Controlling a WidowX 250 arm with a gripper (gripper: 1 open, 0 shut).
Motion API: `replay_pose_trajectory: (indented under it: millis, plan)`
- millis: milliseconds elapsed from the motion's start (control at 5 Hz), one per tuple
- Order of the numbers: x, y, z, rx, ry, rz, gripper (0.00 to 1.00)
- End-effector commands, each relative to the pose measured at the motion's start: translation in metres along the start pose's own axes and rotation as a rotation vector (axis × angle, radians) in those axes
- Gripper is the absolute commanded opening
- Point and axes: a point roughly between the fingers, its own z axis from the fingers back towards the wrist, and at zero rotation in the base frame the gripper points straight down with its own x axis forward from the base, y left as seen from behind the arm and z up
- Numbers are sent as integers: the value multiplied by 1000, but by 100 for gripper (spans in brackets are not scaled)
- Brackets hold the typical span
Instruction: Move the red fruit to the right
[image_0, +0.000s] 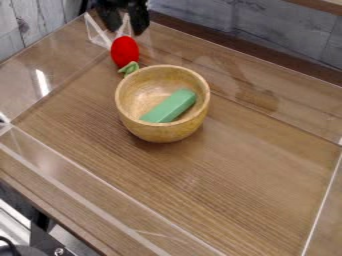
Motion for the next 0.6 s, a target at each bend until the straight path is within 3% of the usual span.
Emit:
replay_pose_trajectory:
  millis: [0,200,400]
  plan:
    - [5,4,7,32,-42,-13,0]
    - [5,2,6,29,-45,-17,0]
    - [10,-22,38,6,-68,-6,0]
